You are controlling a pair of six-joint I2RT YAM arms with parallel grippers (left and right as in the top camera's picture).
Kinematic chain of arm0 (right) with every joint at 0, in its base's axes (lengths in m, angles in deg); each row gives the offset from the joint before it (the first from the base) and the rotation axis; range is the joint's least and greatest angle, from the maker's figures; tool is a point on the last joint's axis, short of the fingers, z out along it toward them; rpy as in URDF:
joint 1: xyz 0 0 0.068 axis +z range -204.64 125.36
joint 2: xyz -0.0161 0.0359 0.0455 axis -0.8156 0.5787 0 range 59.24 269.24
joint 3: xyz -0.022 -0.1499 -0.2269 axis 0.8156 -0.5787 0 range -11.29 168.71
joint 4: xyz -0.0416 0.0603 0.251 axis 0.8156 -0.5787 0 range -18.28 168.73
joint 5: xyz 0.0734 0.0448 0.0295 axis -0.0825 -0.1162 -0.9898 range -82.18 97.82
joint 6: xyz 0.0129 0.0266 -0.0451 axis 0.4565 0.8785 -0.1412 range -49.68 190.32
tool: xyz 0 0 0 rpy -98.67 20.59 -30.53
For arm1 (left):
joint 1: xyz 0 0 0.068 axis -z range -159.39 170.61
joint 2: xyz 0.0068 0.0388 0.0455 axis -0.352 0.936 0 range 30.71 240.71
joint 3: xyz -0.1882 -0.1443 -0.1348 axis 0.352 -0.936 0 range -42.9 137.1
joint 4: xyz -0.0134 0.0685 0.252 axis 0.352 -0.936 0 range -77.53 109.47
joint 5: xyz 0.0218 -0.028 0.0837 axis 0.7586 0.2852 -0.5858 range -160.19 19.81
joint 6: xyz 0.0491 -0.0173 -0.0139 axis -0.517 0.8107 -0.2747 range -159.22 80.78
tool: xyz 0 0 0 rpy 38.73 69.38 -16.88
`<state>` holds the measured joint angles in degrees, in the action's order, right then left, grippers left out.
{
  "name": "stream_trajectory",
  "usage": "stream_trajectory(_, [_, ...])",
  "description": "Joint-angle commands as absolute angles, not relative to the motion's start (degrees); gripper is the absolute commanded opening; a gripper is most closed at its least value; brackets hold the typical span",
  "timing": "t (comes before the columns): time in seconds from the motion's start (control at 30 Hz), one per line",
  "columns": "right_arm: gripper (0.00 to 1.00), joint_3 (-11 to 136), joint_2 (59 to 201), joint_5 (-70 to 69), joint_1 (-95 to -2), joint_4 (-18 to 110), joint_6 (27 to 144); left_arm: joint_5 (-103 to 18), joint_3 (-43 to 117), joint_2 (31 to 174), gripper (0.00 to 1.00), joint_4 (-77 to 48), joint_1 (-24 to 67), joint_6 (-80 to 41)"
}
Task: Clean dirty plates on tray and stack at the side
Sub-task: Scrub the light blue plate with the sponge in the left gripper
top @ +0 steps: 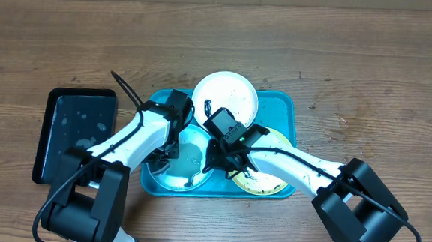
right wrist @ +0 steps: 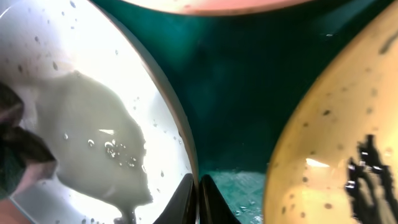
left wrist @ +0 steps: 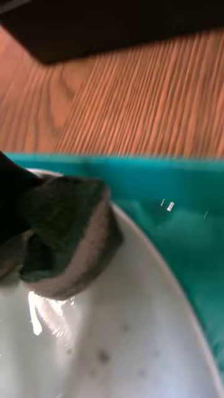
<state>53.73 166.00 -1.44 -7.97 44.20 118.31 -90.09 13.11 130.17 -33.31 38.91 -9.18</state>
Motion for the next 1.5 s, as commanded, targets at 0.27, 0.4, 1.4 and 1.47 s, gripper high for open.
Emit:
stream_trajectory(0.27, [0.04,53.20,166.11,-0.19,-7.99,43.52,118.35,-88.21,22.16,131.09,0.04,-39.69,38.28,-12.37])
stream_trajectory(0.4, [0.04,53.20,166.09,-0.19,-7.99,43.55,118.35,-66.42,25.33,131.09,0.04,-38.93,38.28,-25.61])
stream_trajectory(1.4, [0.04,53.20,166.09,0.05,-7.99,43.55,118.33,-106.57,14.07,131.41,0.04,-41.20,35.96,1.62])
stream_trajectory(1.47, [0.04,53.20,166.09,0.03,-7.99,43.55,118.33,-106.54,15.28,131.41,0.04,-42.38,35.96,2.54])
